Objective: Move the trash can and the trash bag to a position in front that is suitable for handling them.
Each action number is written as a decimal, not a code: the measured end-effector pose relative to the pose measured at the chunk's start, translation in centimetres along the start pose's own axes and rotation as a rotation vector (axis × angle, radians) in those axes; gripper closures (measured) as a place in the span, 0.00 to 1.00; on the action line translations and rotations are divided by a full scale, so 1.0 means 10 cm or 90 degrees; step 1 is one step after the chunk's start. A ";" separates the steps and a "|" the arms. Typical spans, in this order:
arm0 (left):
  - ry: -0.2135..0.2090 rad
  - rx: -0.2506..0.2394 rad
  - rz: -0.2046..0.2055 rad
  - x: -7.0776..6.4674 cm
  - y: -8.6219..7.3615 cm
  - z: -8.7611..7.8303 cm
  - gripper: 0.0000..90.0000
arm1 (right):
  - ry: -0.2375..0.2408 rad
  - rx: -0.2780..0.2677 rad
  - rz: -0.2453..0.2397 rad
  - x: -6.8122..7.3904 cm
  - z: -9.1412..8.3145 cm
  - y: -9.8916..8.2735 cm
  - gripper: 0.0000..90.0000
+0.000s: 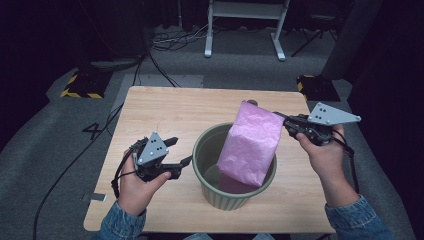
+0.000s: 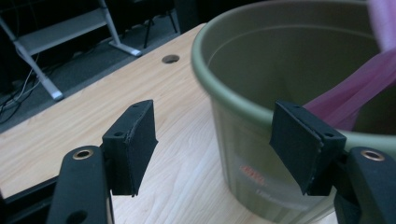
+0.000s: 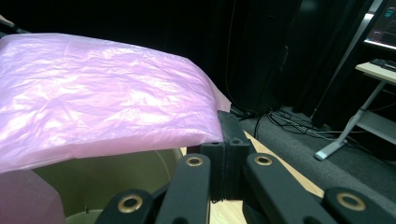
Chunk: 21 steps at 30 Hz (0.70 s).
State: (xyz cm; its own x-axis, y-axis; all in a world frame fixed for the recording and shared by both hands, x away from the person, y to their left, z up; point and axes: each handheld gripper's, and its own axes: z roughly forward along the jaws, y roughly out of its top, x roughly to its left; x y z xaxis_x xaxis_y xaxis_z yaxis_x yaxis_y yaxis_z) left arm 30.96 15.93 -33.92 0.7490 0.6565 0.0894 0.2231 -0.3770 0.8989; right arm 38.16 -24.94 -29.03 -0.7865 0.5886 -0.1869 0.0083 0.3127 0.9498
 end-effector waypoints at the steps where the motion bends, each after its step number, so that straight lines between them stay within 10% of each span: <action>1: -0.001 -0.002 0.002 -0.02 0.02 0.00 0.35 | -0.002 0.001 -0.001 0.00 0.00 0.00 1.00; 21: -0.080 -0.026 0.044 -0.38 0.34 0.20 0.34 | -0.013 0.010 -0.006 0.01 0.04 0.02 1.00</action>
State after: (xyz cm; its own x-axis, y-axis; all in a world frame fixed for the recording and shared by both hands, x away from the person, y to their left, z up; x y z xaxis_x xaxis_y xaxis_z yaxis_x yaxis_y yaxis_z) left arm 30.11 10.80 -32.09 0.8345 0.5420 0.0990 0.1452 -0.3896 0.9095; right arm 38.34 -24.52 -28.93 -0.7740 0.6005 -0.2007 0.0112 0.3299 0.9440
